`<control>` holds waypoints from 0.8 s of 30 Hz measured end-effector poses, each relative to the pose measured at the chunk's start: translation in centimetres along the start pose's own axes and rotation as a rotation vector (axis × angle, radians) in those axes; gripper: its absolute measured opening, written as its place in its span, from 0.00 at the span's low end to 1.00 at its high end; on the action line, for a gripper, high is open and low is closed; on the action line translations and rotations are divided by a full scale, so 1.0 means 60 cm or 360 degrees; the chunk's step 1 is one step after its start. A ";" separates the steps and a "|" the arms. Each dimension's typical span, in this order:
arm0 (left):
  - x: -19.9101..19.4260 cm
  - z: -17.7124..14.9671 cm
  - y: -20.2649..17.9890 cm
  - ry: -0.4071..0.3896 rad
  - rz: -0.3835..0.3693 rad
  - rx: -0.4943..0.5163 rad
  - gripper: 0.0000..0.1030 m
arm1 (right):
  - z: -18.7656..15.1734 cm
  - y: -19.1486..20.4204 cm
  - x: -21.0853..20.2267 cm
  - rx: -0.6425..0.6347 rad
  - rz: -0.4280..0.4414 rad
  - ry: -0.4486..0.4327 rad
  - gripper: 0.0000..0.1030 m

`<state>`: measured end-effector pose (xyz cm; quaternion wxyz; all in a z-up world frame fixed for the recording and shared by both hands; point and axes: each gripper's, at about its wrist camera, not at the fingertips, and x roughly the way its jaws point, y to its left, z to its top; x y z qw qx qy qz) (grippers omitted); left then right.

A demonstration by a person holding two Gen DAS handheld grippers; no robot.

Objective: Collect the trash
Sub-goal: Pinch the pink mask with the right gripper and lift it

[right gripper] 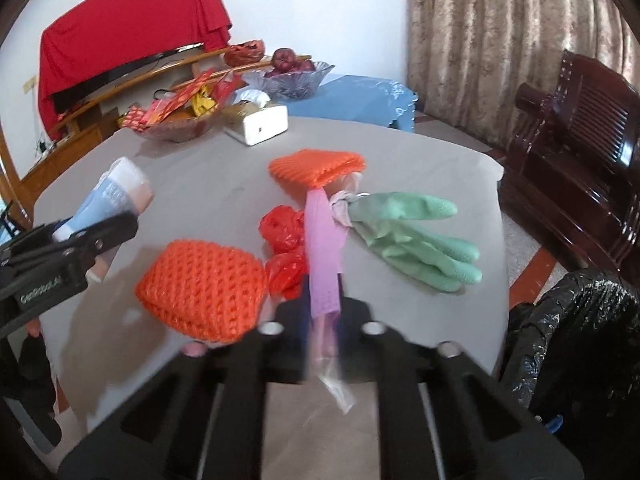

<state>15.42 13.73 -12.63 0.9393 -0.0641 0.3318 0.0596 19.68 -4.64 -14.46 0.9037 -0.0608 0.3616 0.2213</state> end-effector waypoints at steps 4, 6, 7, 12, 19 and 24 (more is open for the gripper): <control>-0.006 0.007 -0.008 -0.0014 -0.0016 0.0011 0.59 | 0.004 -0.007 -0.027 0.0048 0.0032 -0.0046 0.03; -0.014 0.012 -0.015 -0.0031 -0.0021 0.0019 0.59 | 0.010 -0.014 -0.048 0.0095 0.0052 -0.0079 0.03; -0.016 0.015 -0.018 -0.0036 -0.0023 0.0023 0.59 | 0.012 -0.016 -0.056 0.0105 0.0056 -0.0091 0.03; -0.037 0.026 -0.041 -0.0080 -0.0063 0.0043 0.59 | 0.022 -0.018 -0.110 0.0119 0.0106 -0.0172 0.03; -0.064 0.036 -0.063 -0.0130 -0.0116 0.0061 0.59 | 0.034 -0.024 -0.175 0.0160 0.0193 -0.0286 0.01; -0.079 0.037 -0.079 -0.0135 -0.0148 0.0077 0.59 | 0.041 -0.032 -0.212 0.0178 0.0208 -0.0340 0.01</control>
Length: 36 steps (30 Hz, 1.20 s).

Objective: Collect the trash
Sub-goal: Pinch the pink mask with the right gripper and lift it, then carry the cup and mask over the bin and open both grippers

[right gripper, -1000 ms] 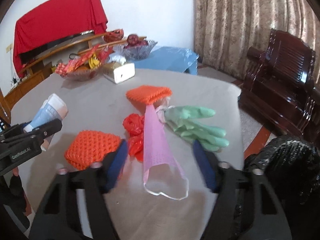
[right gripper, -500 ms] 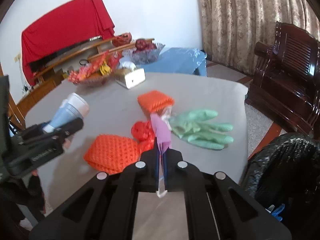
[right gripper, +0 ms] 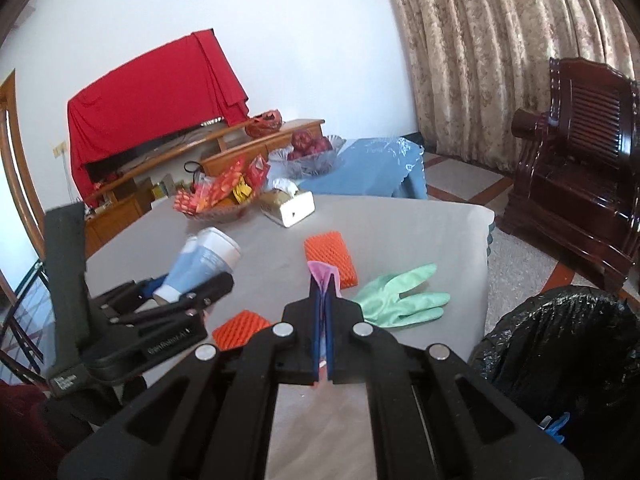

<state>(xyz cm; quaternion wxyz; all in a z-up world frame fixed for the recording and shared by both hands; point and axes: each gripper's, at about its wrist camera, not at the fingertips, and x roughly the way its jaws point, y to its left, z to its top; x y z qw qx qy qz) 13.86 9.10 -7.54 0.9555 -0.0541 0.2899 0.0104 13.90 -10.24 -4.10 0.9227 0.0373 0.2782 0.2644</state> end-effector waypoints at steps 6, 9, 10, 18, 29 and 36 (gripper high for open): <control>-0.013 0.000 -0.015 -0.0008 -0.0038 0.0014 0.59 | 0.011 0.002 -0.053 -0.0007 0.0047 -0.0073 0.01; -0.017 -0.003 -0.019 0.0006 -0.0052 0.0007 0.59 | 0.015 0.000 -0.073 -0.0014 0.0041 -0.0103 0.01; -0.018 -0.004 -0.019 0.0009 -0.0053 0.0008 0.59 | 0.015 -0.001 -0.077 -0.0018 0.0033 -0.0108 0.01; -0.029 -0.002 -0.045 -0.0004 -0.0091 0.0050 0.59 | 0.005 -0.026 -0.105 0.0027 -0.0065 -0.0135 0.01; -0.035 0.012 -0.144 -0.0041 -0.0260 0.0158 0.59 | -0.014 -0.098 -0.163 0.0063 -0.0322 -0.0172 0.01; -0.026 0.012 -0.227 -0.0047 -0.0383 0.0242 0.59 | -0.036 -0.157 -0.205 0.0124 -0.0496 -0.0188 0.01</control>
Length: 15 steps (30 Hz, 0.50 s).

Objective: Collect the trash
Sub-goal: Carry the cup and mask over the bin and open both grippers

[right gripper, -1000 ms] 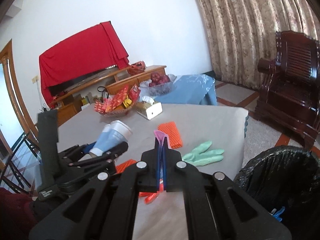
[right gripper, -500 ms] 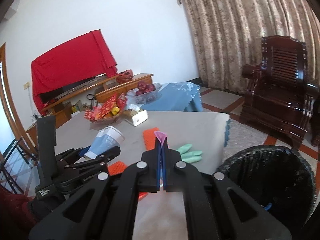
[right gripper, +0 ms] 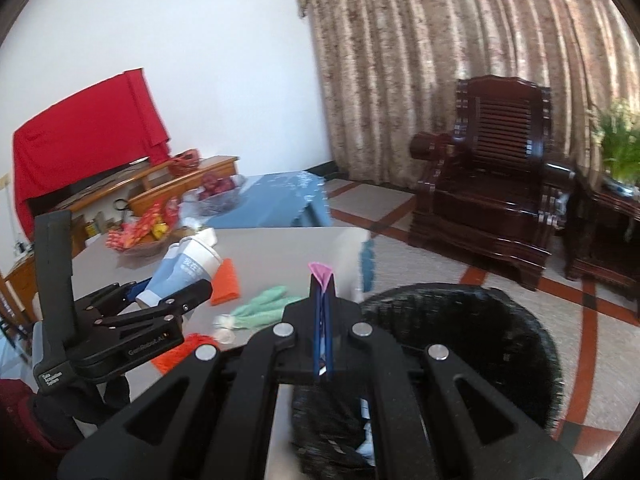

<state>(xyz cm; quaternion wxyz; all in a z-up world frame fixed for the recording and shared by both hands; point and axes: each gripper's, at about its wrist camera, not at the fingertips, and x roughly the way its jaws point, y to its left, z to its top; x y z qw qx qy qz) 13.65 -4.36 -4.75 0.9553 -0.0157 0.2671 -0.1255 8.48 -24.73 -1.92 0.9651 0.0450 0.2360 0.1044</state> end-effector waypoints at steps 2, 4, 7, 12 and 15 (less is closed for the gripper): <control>0.010 0.001 -0.025 0.0001 -0.0043 0.0022 0.59 | -0.004 -0.016 -0.005 0.0006 -0.0044 -0.0001 0.01; 0.020 0.001 -0.046 0.0004 -0.0080 0.0040 0.59 | -0.010 -0.033 -0.009 0.0005 -0.0105 0.0003 0.01; 0.033 0.000 -0.079 0.0007 -0.0131 0.0068 0.59 | -0.021 -0.061 -0.013 0.0021 -0.0177 0.0012 0.01; 0.064 -0.004 -0.132 0.0039 -0.0225 0.0130 0.59 | -0.042 -0.114 -0.018 0.0083 -0.0284 0.0040 0.01; 0.083 -0.010 -0.162 0.0069 -0.0280 0.0162 0.59 | -0.060 -0.148 -0.014 0.0129 -0.0344 0.0074 0.01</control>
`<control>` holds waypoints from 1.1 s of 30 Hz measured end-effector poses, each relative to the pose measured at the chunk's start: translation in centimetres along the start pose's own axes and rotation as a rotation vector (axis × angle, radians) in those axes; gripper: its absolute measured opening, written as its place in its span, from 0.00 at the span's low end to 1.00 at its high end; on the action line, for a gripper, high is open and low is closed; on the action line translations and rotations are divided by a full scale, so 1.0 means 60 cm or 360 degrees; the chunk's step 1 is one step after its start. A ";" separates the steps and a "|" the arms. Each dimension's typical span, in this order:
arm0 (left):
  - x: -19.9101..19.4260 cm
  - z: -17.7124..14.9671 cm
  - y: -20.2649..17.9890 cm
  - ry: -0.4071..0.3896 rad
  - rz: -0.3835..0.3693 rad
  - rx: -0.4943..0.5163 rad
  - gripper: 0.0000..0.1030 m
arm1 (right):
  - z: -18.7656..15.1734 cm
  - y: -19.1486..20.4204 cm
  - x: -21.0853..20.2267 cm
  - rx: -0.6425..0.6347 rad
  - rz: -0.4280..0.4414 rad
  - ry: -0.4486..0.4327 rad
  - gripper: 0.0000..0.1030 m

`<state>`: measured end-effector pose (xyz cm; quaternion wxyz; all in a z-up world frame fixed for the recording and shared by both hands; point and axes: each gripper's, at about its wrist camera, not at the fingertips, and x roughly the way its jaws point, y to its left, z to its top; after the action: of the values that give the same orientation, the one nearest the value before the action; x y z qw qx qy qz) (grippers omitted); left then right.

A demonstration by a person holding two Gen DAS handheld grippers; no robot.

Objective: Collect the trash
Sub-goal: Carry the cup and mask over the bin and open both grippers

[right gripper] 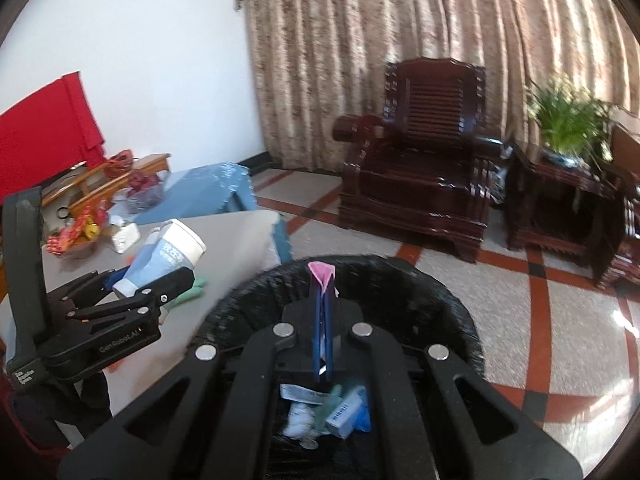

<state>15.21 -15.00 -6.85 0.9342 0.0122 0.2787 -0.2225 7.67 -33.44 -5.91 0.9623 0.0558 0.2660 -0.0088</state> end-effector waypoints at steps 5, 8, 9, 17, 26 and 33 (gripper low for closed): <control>0.041 -0.007 -0.038 0.0041 -0.0059 0.0047 0.59 | -0.023 -0.035 0.022 0.0034 -0.0064 0.0061 0.01; 0.062 -0.013 -0.053 0.0073 -0.0101 0.0051 0.69 | -0.034 -0.050 0.036 0.0052 -0.0104 0.0101 0.05; 0.066 -0.013 -0.055 0.0076 -0.0124 0.0045 0.69 | -0.038 -0.055 0.040 0.0063 -0.0115 0.0112 0.05; 0.061 -0.018 -0.040 0.0080 -0.0178 -0.0002 0.87 | -0.053 -0.068 0.040 0.0103 -0.0234 0.0102 0.76; 0.005 -0.001 0.041 -0.0008 -0.0014 -0.0065 0.87 | -0.033 -0.018 0.022 0.0101 -0.0140 0.0032 0.93; -0.072 -0.018 0.151 -0.0083 0.0264 -0.0107 0.88 | -0.017 0.097 0.035 -0.0004 0.0070 -0.0006 0.95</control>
<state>15.25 -4.91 -6.39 0.9562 -0.0020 0.2598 -0.1350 9.24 -27.53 -7.24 0.9629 0.0602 0.2628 0.0125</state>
